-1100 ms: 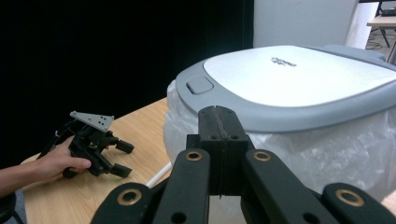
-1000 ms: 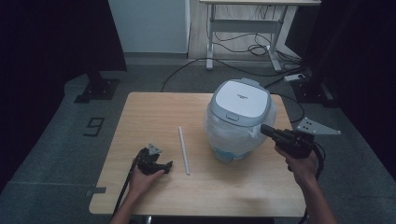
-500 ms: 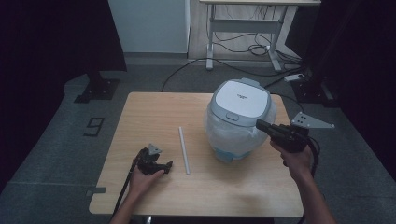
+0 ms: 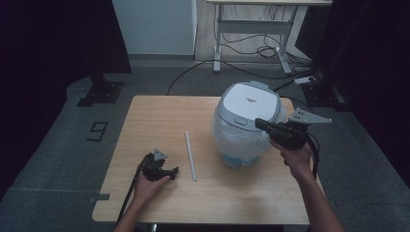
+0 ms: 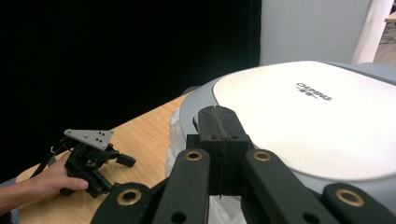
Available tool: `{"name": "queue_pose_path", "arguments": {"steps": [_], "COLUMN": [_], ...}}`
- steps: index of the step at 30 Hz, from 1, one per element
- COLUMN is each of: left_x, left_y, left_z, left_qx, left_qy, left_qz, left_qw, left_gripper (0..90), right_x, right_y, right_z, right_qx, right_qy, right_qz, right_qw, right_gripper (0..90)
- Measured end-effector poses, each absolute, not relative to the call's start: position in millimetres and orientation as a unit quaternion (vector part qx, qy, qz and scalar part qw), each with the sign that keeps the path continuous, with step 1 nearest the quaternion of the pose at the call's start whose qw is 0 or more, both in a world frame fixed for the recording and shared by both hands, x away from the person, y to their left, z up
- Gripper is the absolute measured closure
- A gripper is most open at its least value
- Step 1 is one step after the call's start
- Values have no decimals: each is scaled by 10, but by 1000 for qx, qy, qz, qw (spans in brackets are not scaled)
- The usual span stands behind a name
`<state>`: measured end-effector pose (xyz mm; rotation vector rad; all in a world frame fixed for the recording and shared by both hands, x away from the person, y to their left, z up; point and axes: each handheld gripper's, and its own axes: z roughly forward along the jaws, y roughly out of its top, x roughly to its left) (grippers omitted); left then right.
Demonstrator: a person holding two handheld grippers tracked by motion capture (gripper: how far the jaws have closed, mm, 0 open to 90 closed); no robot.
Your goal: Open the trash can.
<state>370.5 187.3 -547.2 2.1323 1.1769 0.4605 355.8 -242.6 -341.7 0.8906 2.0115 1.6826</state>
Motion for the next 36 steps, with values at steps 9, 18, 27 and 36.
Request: {"name": "queue_pose_path", "arguments": {"steps": [9, 18, 27, 36], "left_x": [3705, 3705, 3705, 3702], "left_y": [1873, 1873, 1873, 1873], "left_z": [-5472, -5472, -5472, -5472], "left_qx": [814, 814, 814, 814], "left_qy": [449, 449, 449, 448], "left_qz": [175, 175, 175, 175], "left_qw": [325, 325, 325, 325], "left_gripper": [143, 143, 143, 143], "right_x": [3697, 3800, 3836, 3831], "right_y": [-2225, -2088, -2075, -2074], "right_z": [-3426, -3448, -3472, -3476], "right_qx": [317, 318, 332, 339], "right_qy": [729, 734, 732, 731], "right_qz": [582, 576, 570, 569], "right_qw": [174, 171, 170, 164], "right_gripper": [900, 900, 900, 900]}}
